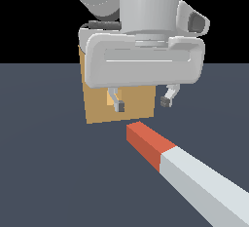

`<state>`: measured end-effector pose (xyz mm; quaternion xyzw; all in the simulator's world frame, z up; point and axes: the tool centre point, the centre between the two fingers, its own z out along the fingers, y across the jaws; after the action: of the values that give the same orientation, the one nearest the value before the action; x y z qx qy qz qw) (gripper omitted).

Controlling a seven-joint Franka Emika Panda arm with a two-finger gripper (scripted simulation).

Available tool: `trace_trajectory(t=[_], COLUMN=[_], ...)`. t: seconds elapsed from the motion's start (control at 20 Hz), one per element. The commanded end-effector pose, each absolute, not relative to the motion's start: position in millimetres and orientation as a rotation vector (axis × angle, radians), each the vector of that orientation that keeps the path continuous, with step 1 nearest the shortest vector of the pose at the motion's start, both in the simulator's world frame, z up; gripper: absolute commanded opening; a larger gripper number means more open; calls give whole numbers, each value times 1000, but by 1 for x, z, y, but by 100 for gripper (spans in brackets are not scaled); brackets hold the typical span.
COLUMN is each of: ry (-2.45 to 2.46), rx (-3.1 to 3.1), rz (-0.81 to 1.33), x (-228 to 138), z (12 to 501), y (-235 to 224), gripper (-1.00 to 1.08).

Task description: Insert the peg into the horizontal hole in a box.

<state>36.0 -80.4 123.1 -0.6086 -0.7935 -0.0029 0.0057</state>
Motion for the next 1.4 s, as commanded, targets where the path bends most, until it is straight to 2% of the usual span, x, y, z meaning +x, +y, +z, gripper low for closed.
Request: trace_trajectory(t=[0.0, 0.65, 1.35], ry=[-2531, -2691, -2723], rx=[-1845, -1618, -1566], rz=[-8, -2, 0], x=[47, 95, 107], z=[113, 79, 71], y=[-95, -142, -150], gripper=[100, 100, 100])
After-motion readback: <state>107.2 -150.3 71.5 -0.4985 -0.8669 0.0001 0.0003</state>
